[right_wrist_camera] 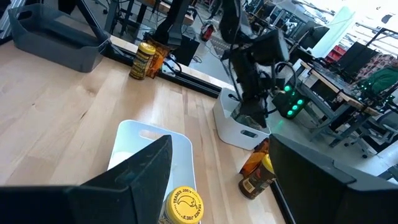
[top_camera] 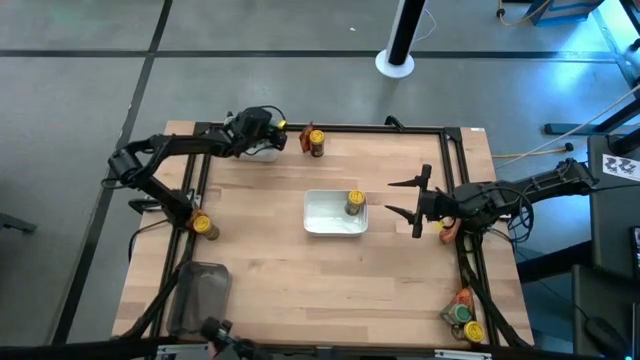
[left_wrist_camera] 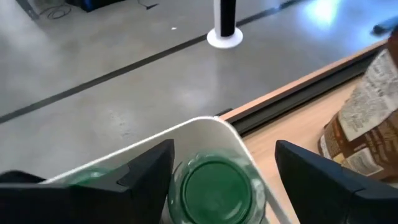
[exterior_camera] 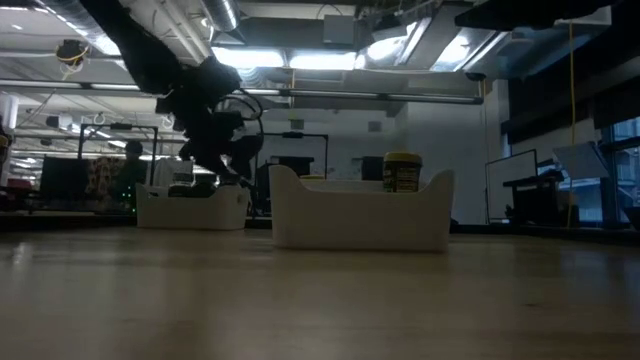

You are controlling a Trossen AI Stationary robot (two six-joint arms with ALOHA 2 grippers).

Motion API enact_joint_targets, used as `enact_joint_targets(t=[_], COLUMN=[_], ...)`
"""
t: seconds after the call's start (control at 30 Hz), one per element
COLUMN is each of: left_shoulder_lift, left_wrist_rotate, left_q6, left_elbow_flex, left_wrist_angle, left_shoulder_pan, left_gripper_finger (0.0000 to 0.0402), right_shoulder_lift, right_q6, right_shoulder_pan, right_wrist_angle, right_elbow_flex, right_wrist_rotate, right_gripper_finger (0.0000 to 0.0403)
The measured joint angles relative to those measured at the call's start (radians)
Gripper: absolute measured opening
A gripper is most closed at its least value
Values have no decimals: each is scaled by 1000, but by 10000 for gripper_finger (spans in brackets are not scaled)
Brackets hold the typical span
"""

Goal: Sort spices by type
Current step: Put the green seasoning bottle into the top white bin, then put the yellow seasoning bottle into the bottom white bin

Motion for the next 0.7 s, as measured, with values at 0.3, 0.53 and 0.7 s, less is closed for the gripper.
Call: enact_joint_targets(t=[0.3,0.53,0.7], left_shoulder_lift=[-21,-22,-22], left_wrist_rotate=[0,1,30], left_q6=[147,175,162], left_elbow_flex=[182,272,283], left_wrist_angle=[-211,-219,-192], left_shoulder_pan=[-53,-138,-208], left_gripper_finger=[269,269,269], right_shoulder_lift=[0,0,0], right_q6=[0,1,0], right_shoulder_pan=[0,0,0], right_wrist_angle=[-16,-15,-15], right_elbow_flex=[0,0,0], right_wrist_rotate=[0,0,0], right_gripper_finger=[264,264,264])
